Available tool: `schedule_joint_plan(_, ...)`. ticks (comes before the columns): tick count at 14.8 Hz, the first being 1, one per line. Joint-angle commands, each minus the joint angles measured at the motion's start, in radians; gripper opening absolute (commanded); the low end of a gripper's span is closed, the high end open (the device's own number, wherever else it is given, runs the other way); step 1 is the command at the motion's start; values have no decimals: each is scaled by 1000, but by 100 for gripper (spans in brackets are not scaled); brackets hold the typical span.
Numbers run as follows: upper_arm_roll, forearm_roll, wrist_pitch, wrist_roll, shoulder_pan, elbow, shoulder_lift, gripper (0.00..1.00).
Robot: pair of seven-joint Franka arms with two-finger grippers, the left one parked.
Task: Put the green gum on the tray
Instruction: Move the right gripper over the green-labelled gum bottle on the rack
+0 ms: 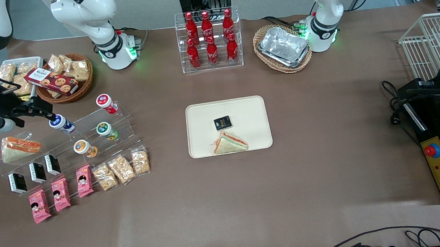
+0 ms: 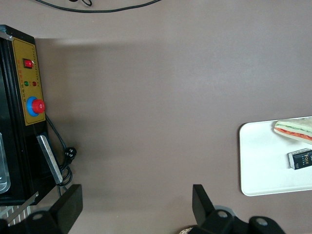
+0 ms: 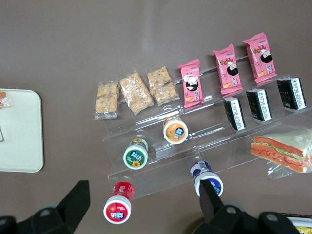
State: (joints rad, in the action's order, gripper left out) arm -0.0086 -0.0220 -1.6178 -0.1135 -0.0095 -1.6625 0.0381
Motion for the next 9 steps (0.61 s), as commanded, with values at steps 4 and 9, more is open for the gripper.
schedule_joint_plan(4, 7, 10, 29, 3, -9, 27, -13, 100)
schedule_joint_plan(9, 9, 13, 27, -84, 11, 15, -10, 100)
